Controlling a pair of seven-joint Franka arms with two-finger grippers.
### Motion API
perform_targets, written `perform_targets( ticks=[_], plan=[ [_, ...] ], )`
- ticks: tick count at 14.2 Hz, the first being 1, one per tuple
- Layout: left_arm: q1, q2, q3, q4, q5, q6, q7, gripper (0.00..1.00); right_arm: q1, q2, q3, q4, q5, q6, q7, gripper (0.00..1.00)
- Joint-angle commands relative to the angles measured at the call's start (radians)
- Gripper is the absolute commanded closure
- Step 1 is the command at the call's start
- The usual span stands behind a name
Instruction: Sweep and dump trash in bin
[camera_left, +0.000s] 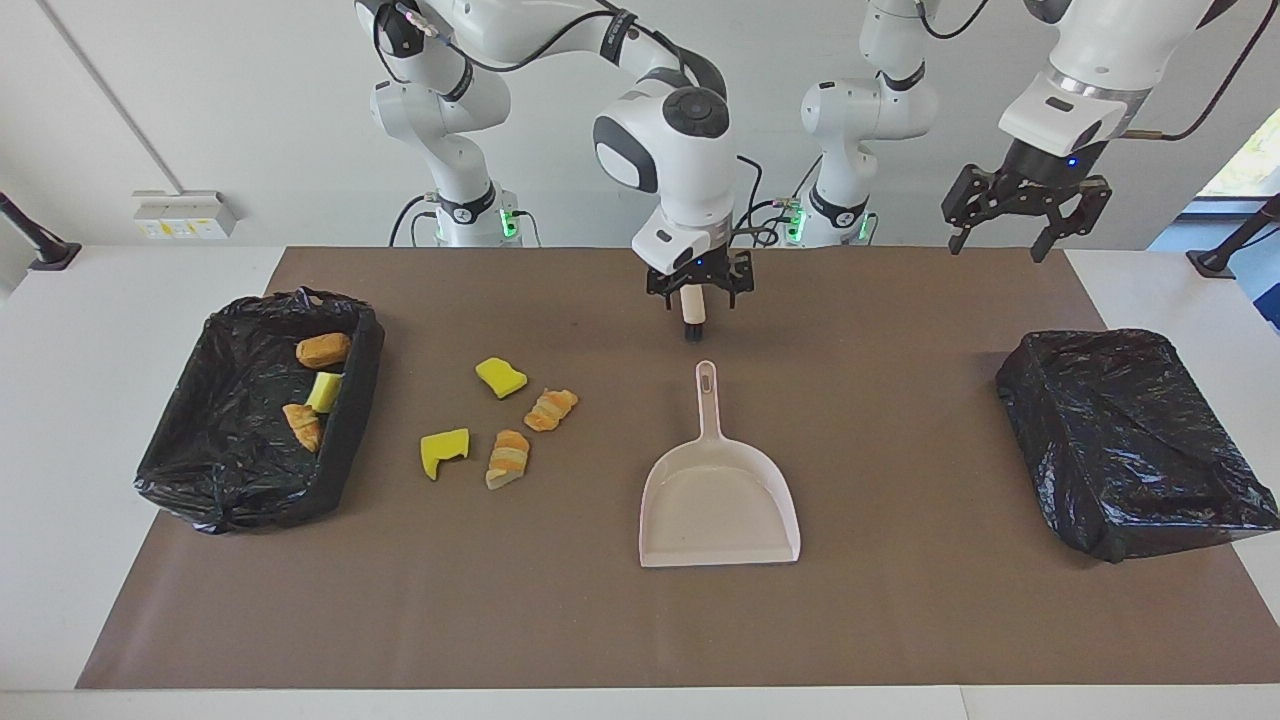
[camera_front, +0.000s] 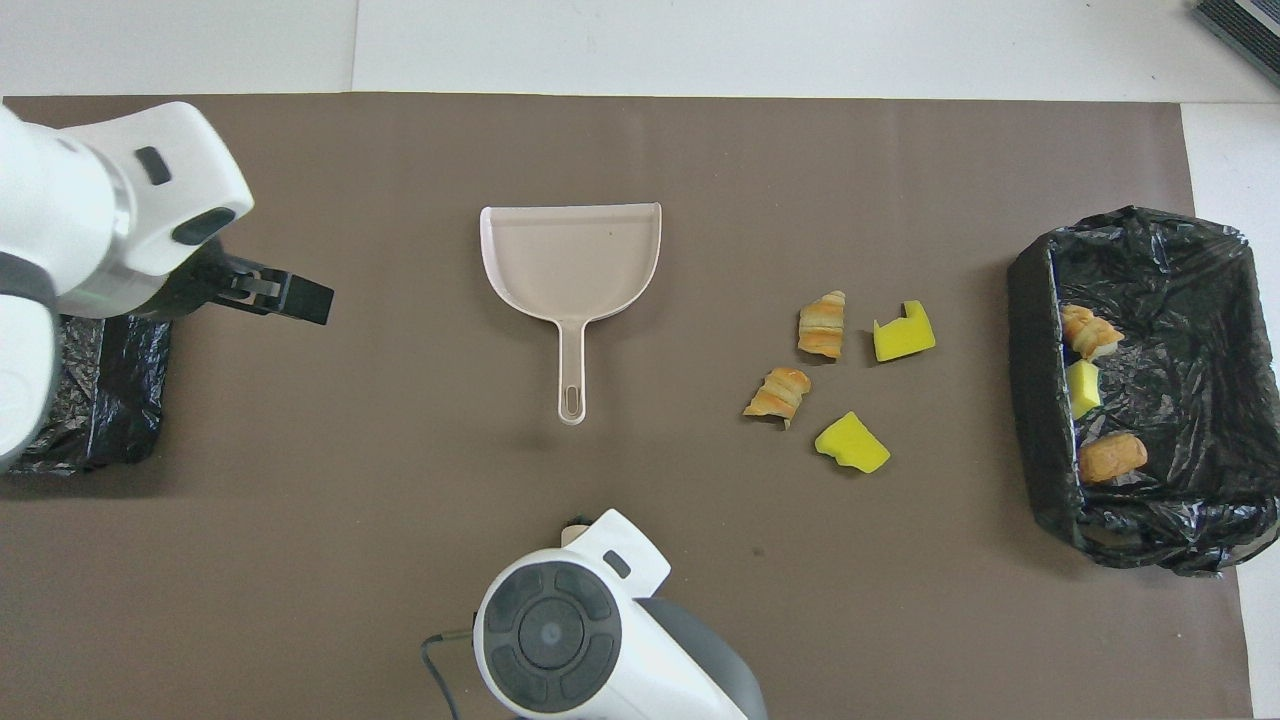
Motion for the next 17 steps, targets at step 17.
perform_targets(
  ticks=[17],
  plan=[
    [-0.304,0.274,0.013,-0.23,0.009,0.523,-0.525,0.0,-0.002,-0.144,0.197,-0.426,0.183,0.367,-0.065,0.35]
  ],
)
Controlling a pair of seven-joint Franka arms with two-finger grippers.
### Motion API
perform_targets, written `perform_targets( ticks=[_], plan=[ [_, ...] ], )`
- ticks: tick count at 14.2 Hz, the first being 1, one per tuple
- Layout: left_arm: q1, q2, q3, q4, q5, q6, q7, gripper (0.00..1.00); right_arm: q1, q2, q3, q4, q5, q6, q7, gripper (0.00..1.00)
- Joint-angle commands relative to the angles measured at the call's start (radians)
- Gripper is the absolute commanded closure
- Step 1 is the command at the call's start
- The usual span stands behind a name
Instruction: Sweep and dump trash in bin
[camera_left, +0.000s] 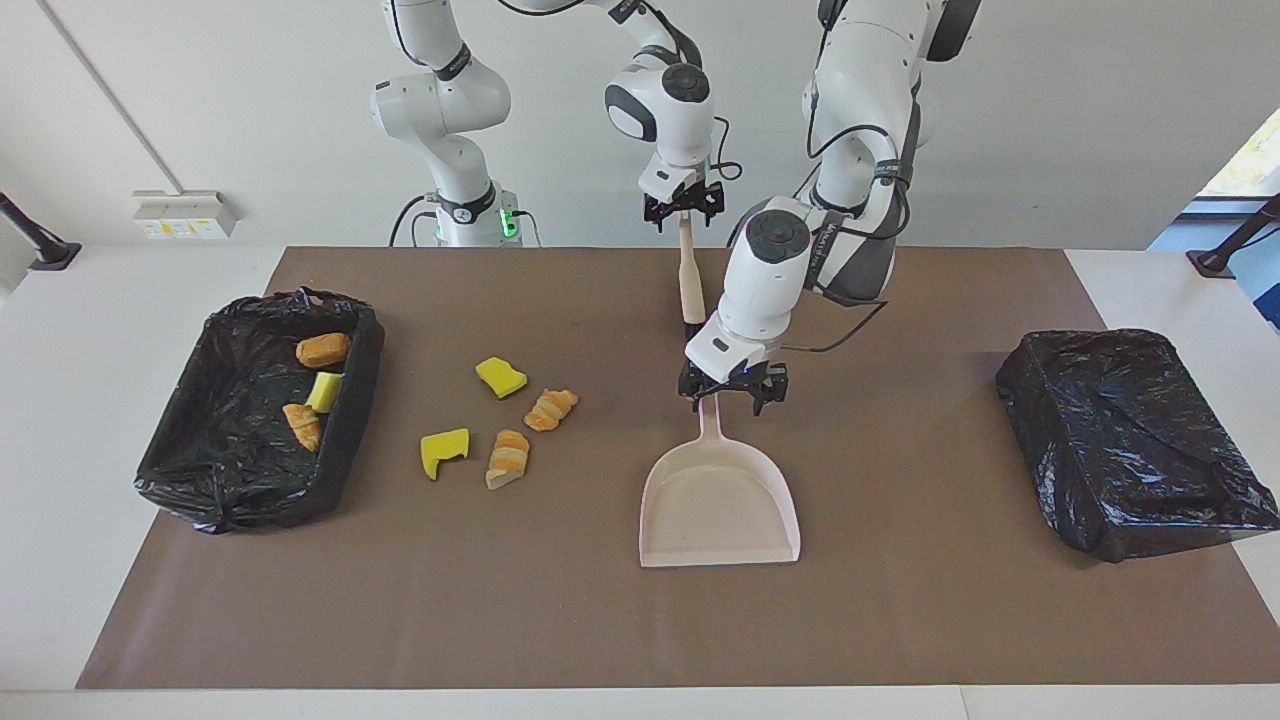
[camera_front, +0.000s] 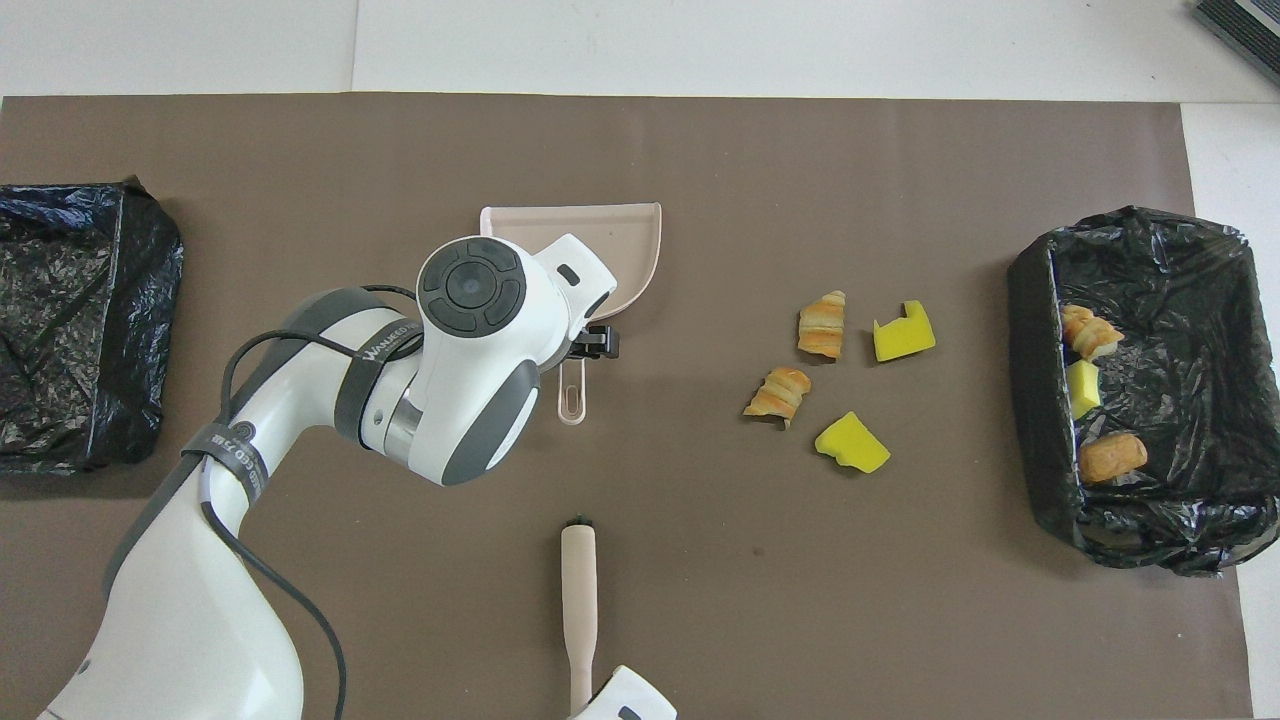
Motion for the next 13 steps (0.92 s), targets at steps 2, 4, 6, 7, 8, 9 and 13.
perform_targets(
  ticks=[2,4,6,7,8,9,13],
  plan=[
    [-0.023,0.007,0.016,-0.016,0.007,0.032,-0.026,0.0,-0.006,0.002,0.01,-0.015,0.028,0.027,-0.006,0.91],
    [-0.023,0.007,0.016,-0.019,0.007,0.019,-0.025,0.0,-0.006,0.004,0.01,-0.008,0.026,0.021,0.003,1.0],
    [-0.026,0.007,0.014,-0.023,0.007,0.013,-0.025,0.0,-0.016,0.004,0.009,0.001,0.026,0.016,0.0,1.0],
    [-0.037,0.006,0.016,-0.031,0.007,0.013,-0.023,0.03,-0.02,-0.001,0.006,0.013,0.026,0.006,-0.001,1.0],
    [-0.037,0.003,0.014,-0.037,0.007,0.012,-0.017,0.1,-0.025,-0.007,-0.002,0.027,0.026,-0.031,-0.001,1.0],
    [-0.037,0.003,0.014,-0.039,0.007,0.004,-0.016,0.2,-0.029,-0.024,-0.013,0.036,0.026,-0.08,-0.009,1.0],
    [-0.033,0.003,0.016,-0.027,0.007,-0.018,-0.016,0.76,-0.036,-0.16,-0.082,0.05,0.026,-0.294,-0.041,1.0]
  ],
)
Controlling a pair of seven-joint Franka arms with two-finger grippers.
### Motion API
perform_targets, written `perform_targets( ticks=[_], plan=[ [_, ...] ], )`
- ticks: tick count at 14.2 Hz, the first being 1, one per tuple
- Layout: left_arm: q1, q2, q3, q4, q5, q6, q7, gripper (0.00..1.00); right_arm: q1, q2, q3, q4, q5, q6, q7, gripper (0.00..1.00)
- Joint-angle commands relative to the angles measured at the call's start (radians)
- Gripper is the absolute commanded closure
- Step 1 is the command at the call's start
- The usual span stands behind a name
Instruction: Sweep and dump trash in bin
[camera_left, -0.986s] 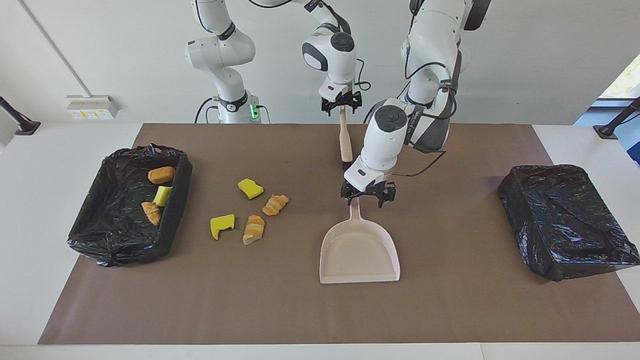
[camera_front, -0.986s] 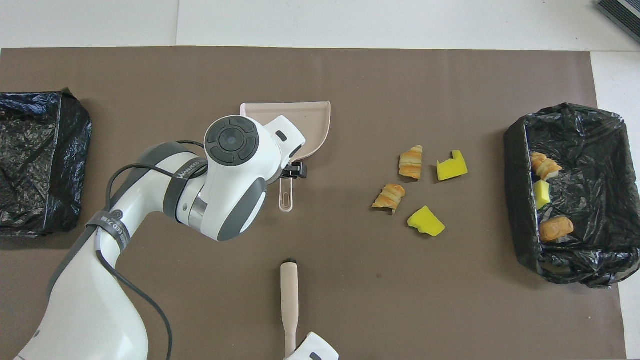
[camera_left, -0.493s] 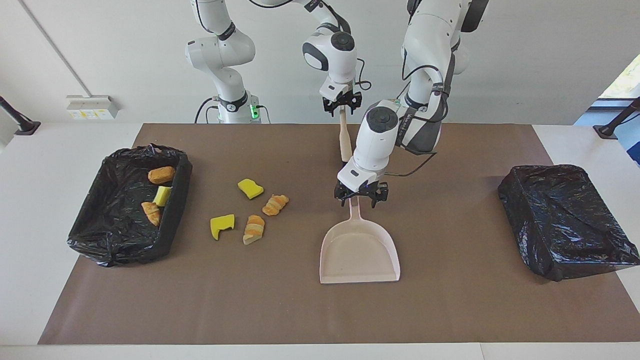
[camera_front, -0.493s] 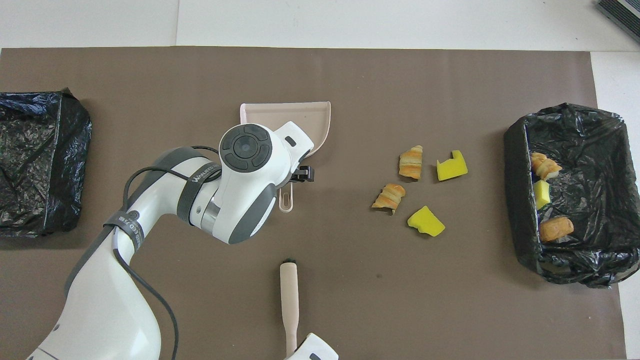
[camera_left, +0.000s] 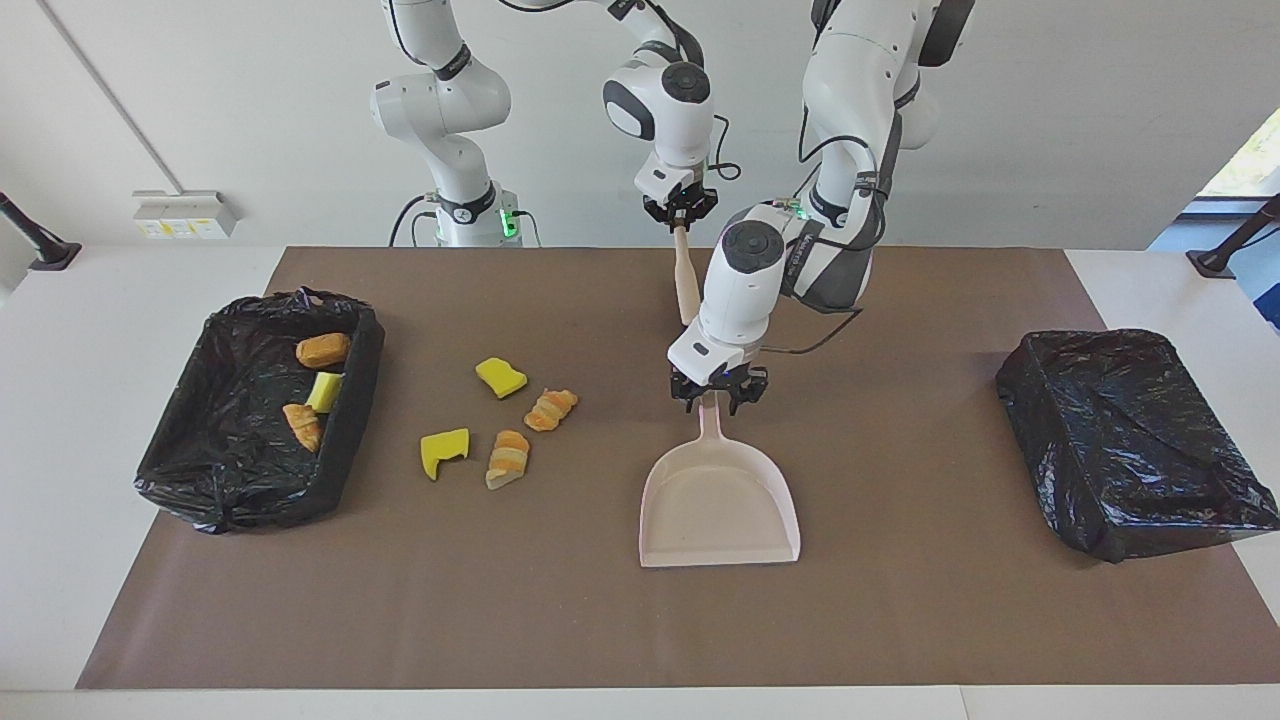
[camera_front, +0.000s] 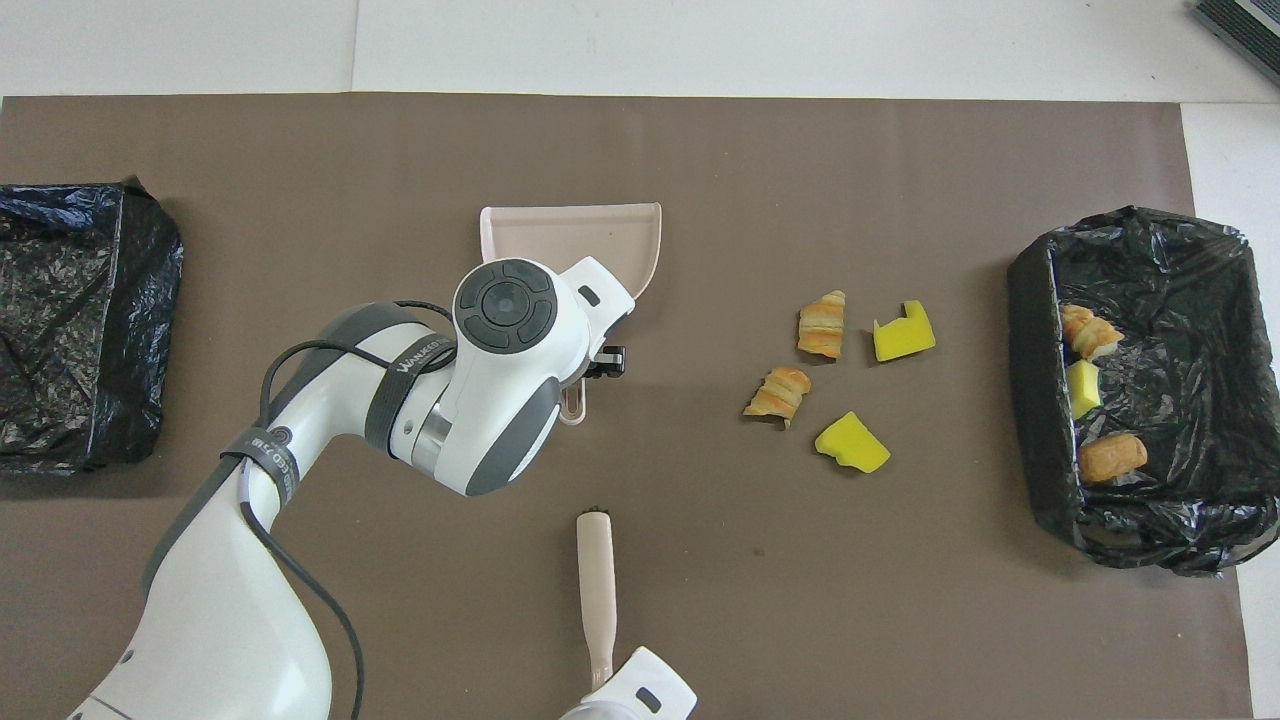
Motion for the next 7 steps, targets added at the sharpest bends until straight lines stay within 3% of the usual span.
perform_targets(
  ticks=[1,2,3,5,7],
  plan=[
    [-0.004,-0.015,0.015,0.0,0.013,-0.014,-0.005,0.84,-0.015,-0.147,-0.05,-0.006,0.025,-0.165,-0.06,1.0],
    [0.001,-0.019,0.016,0.01,0.024,-0.015,0.0,0.97,-0.015,-0.197,-0.085,-0.009,0.025,-0.233,-0.093,1.0],
    [0.001,-0.023,0.022,0.01,0.036,-0.014,0.026,1.0,-0.015,-0.251,-0.125,-0.014,0.025,-0.299,-0.133,1.0],
    [0.02,-0.042,0.027,0.01,0.038,-0.037,0.119,1.0,-0.027,-0.323,-0.186,-0.023,0.005,-0.391,-0.208,1.0],
    [0.05,-0.085,0.025,0.009,0.038,-0.119,0.299,1.0,-0.062,-0.341,-0.203,-0.031,-0.089,-0.419,-0.236,1.0]
  ],
)
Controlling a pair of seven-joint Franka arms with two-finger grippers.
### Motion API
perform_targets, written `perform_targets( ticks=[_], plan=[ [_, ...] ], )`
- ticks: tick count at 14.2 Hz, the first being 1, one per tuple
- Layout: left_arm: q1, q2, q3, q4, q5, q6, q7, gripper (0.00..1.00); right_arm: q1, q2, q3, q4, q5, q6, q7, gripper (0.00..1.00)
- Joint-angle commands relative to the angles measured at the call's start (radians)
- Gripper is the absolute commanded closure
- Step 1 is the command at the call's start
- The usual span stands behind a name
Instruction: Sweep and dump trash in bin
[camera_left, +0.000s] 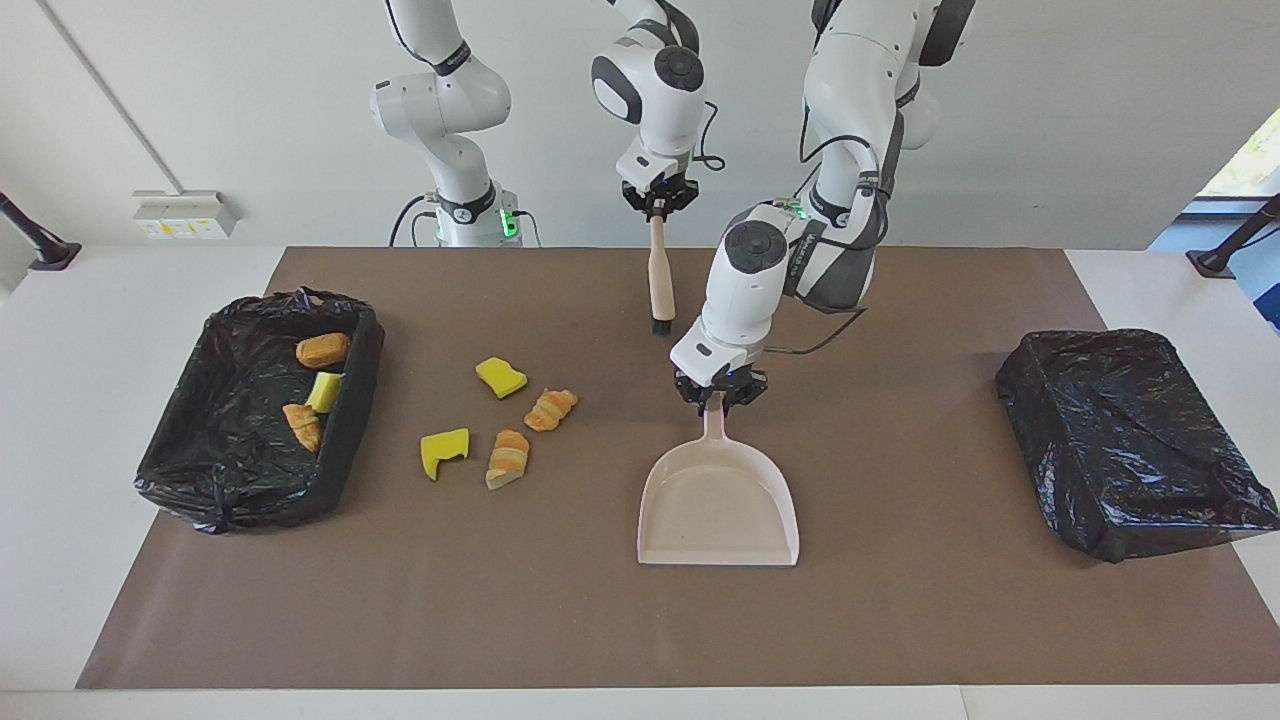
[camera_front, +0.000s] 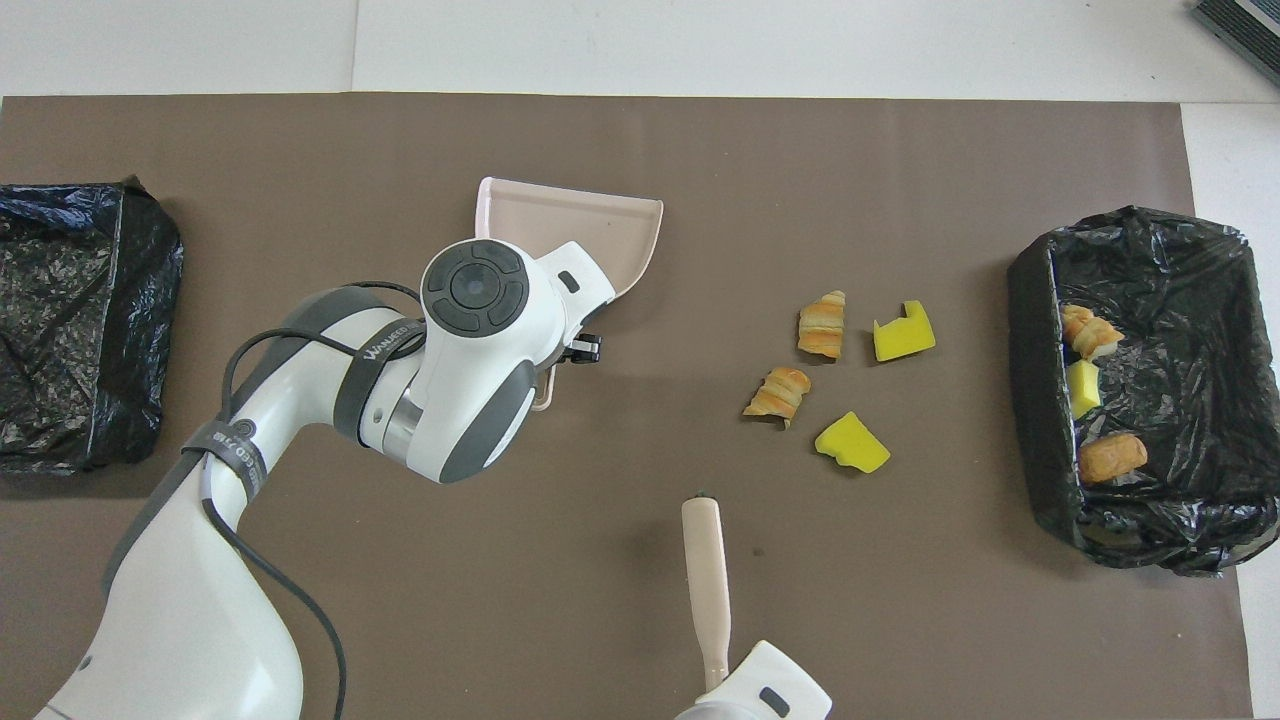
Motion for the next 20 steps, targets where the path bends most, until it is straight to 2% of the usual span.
perform_targets(
  ticks=[1,3,5,7,9,12,16,20],
  plan=[
    [0.03,-0.07,0.0,-0.009,0.018,-0.13,0.256,1.0,-0.059,-0.041,-0.005,-0.033,-0.122,-0.013,-0.051,1.0],
    [0.05,-0.076,0.002,-0.009,0.037,-0.164,0.45,1.0,-0.118,-0.021,-0.006,-0.038,-0.236,-0.001,-0.099,1.0],
    [0.051,-0.079,0.0,-0.015,0.091,-0.175,0.594,1.0,-0.194,0.04,-0.037,-0.041,-0.327,0.074,-0.202,1.0],
    [0.045,-0.083,0.0,-0.017,0.111,-0.198,0.784,1.0,-0.198,0.135,-0.169,-0.032,-0.442,0.163,-0.291,1.0],
    [0.04,-0.085,0.0,-0.018,0.122,-0.201,0.828,1.0,-0.198,0.234,-0.28,0.018,-0.555,0.222,-0.391,1.0],
    [0.03,-0.088,-0.004,-0.02,0.122,-0.229,0.915,1.0,-0.198,0.382,-0.36,0.109,-0.721,0.278,-0.411,1.0],
    [0.014,-0.091,-0.012,-0.023,0.122,-0.24,1.032,1.0,-0.195,0.439,-0.448,0.132,-0.801,0.366,-0.46,1.0],
    [-0.042,-0.126,-0.012,-0.066,0.12,-0.255,1.054,1.0,-0.196,0.474,-0.466,0.123,-0.801,0.394,-0.45,1.0]
  ],
)
